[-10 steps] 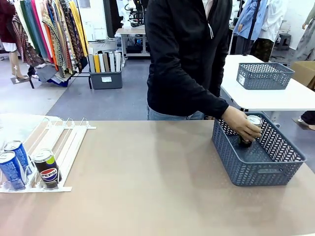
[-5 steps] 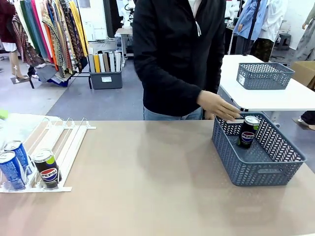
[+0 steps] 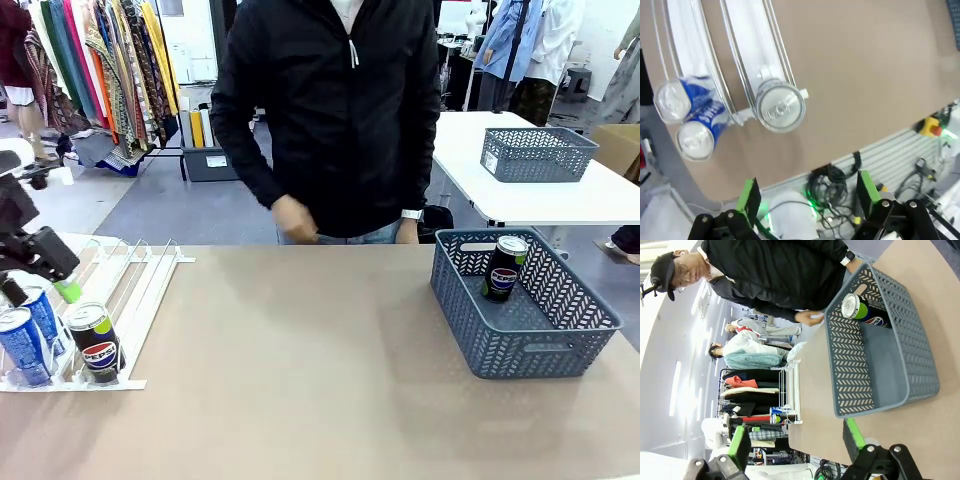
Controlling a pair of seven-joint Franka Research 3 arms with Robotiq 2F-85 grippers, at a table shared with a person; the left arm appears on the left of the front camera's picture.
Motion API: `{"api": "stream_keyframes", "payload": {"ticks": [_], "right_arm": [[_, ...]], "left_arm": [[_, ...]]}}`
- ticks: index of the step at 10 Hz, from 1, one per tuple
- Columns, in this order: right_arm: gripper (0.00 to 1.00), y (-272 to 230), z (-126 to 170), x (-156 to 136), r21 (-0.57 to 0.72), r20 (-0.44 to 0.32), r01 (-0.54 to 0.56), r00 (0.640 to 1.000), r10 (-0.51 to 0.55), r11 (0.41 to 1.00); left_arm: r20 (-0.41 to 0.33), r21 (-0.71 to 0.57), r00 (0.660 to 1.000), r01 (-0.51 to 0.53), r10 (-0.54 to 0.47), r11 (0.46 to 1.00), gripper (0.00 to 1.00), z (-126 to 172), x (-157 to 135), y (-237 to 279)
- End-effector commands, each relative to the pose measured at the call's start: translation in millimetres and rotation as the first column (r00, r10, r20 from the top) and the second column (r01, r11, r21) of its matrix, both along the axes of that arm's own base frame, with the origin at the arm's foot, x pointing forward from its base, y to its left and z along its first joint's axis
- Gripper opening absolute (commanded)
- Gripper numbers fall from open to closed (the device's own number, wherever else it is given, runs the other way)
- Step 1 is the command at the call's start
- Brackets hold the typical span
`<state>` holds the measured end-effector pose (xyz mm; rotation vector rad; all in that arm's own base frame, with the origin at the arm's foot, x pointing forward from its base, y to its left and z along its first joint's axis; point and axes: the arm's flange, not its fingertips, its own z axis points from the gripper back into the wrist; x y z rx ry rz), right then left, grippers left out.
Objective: Retrieve and store the cans from the dispenser.
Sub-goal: Pick up the last remaining can from one row of the Automatic Can Dispenser and place it in the middle of the table.
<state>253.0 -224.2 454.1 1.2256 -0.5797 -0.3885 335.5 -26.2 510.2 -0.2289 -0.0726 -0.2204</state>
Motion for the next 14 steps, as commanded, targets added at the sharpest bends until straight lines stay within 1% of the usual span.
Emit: {"api": "stream_keyframes", "payload": {"ticks": [1, 3, 4, 5, 6, 8, 9, 10, 12, 14], "right_arm": [[1.0, 0.0, 3.1, 0.0, 0.017, 0.009, 0.002, 1.0, -0.002, 1.0], [1.0, 0.0, 3.1, 0.0, 0.017, 0.009, 0.002, 1.0, -0.002, 1.0], [1.0, 0.0, 3.1, 0.0, 0.017, 0.009, 0.002, 1.0, -0.002, 1.0], [1.0, 0.0, 3.1, 0.0, 0.017, 0.009, 0.002, 1.0, -0.002, 1.0], [1.0, 0.0, 3.1, 0.0, 0.017, 0.009, 0.002, 1.0, -0.002, 1.0], [1.0, 0.0, 3.1, 0.0, 0.017, 0.009, 0.002, 1.0, -0.002, 1.0], [1.0, 0.0, 3.1, 0.0, 0.017, 0.009, 0.002, 1.0, -0.002, 1.0], [1.0, 0.0, 3.1, 0.0, 0.017, 0.009, 0.002, 1.0, -0.002, 1.0], [1.0, 0.0, 3.1, 0.0, 0.017, 0.009, 0.002, 1.0, -0.002, 1.0], [1.0, 0.0, 3.1, 0.0, 0.017, 0.009, 0.002, 1.0, -0.002, 1.0]], "left_arm": [[-0.045, -0.038, 0.999, -0.012, 0.01, 0.999, 1.0, 0.6, -4.4, 8.4], [-0.045, -0.038, 0.999, -0.012, 0.01, 0.999, 1.0, 0.6, -4.4, 8.4], [-0.011, -0.022, 1.0, 0.005, -0.005, 1.0, 1.0, -1.1, -0.6, 0.7], [0.014, 0.028, 0.999, -0.031, 0.03, 0.999, 1.0, -23.8, 12.9, -7.9], [0.056, 0.096, 0.991, -0.126, 0.121, 0.987, 1.0, -40.4, 20.5, -12.4], [0.09, 0.165, 0.979, -0.194, 0.181, 0.967, 1.0, -58.6, 27.1, -19.1], [0.135, 0.191, 0.966, -0.243, 0.22, 0.951, 1.0, -66.5, 34.1, -21.1], [0.146, 0.177, 0.963, -0.25, 0.226, 0.952, 1.0, -74.9, 38.8, -23.5], [0.11, 0.182, 0.968, -0.242, 0.224, 0.953, 1.0, -91.2, 41.5, -28.0], [0.097, 0.201, 0.969, -0.244, 0.229, 0.949, 1.0, -103.5, 44.2, -28.8]]}}
